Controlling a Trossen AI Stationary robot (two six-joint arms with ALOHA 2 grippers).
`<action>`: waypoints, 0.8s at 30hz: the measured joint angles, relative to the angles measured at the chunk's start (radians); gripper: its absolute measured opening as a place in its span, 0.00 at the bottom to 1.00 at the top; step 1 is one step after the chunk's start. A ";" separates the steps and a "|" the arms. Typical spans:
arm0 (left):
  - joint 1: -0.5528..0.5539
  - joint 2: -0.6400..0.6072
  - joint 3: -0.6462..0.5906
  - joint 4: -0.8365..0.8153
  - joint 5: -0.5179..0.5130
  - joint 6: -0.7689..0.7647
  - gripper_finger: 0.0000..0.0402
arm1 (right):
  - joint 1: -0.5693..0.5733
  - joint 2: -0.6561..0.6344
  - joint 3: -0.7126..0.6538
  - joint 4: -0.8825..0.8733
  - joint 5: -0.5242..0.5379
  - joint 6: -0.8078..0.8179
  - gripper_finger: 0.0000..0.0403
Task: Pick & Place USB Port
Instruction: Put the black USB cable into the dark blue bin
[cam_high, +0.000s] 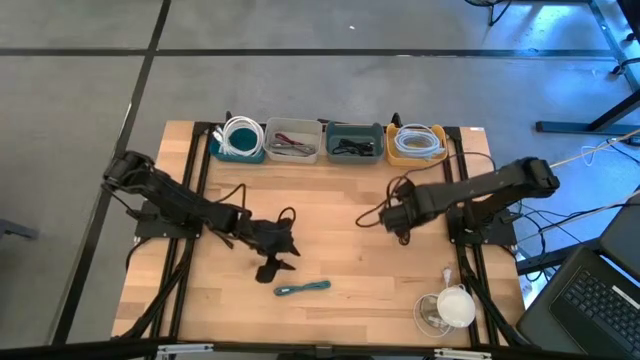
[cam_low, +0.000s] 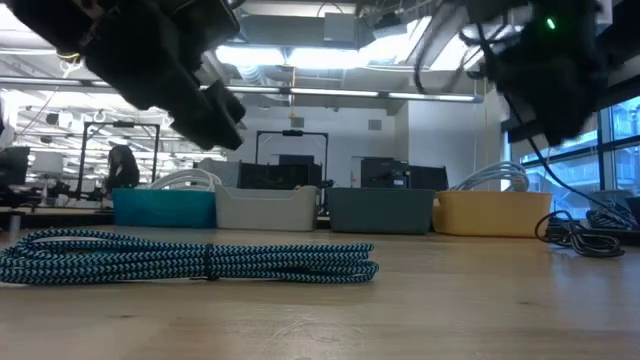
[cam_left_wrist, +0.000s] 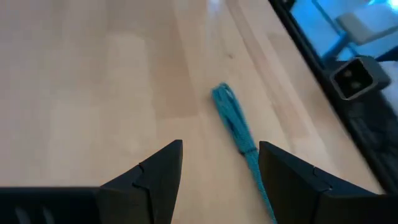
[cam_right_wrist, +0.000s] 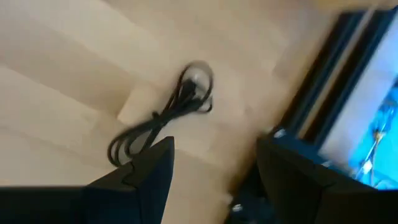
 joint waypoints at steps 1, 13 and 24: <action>0.002 -0.008 0.000 -0.008 -0.018 0.015 0.50 | 0.012 0.000 -0.039 0.040 -0.019 0.011 0.57; 0.052 -0.080 0.000 -0.015 -0.049 0.095 0.50 | 0.032 0.001 -0.297 0.498 -0.071 0.062 0.57; 0.079 -0.079 0.000 -0.019 -0.048 0.140 0.50 | -0.013 0.000 -0.435 0.612 -0.068 0.136 0.57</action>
